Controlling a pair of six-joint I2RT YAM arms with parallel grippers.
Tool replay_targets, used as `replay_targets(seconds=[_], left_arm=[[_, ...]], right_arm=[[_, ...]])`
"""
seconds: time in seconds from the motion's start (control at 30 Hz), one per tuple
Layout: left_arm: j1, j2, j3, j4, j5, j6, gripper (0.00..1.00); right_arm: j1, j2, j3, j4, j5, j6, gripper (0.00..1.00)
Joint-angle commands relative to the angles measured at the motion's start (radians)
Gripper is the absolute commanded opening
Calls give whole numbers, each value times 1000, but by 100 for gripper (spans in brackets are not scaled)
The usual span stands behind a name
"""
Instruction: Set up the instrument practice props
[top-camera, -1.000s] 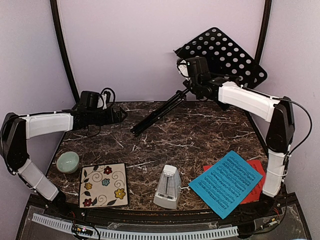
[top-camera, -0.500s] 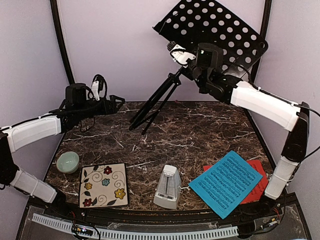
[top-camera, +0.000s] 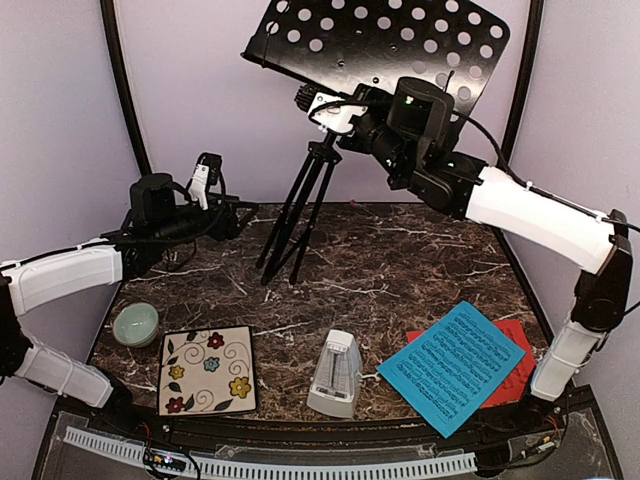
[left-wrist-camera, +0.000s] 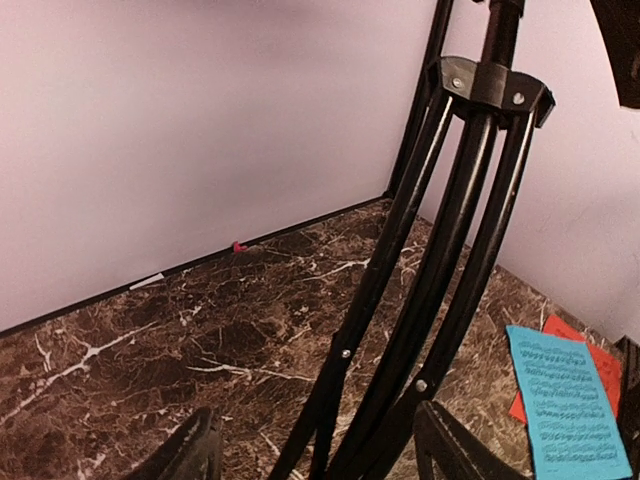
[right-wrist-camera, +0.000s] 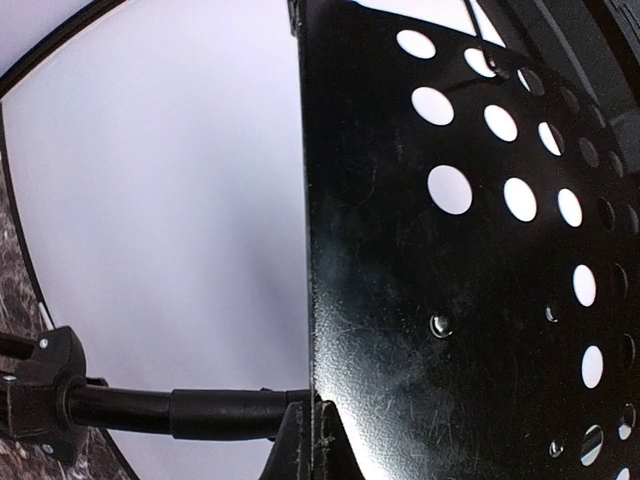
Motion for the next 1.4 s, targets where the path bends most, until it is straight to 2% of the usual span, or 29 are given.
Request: replay_targets(seconds=[0.0,0.17,0.47,0.57,0.83,1.07,1.17,1.27,1.37], left_arm=[[-7,-24,-54,84,56,90,63],[-25,-2,-79,139,147,158,44],[-66,129,-15,225,279,227,28],[-76,174,15,236,252,237,29],[-89,265,98,227,140,255,45],[-117,321,174,193,-23,300,48],[-121,334,188,187,-59,337,45],[-125,339,189,184,-63,383,36],[-127,344,191,152,-55,472,23]], right_arm=[[15,-88,31,366,-46,-140,0],[27,-121,5,389,-91,-178,0],[53,-143,-70,452,-153,-267,0],[67,-146,-90,483,-168,-297,0],[92,-135,-74,483,-176,-332,0],[102,-130,-73,493,-183,-343,0],[102,-133,-70,490,-186,-342,0],[102,-139,-68,487,-190,-340,0],[102,-142,-66,479,-198,-342,0]])
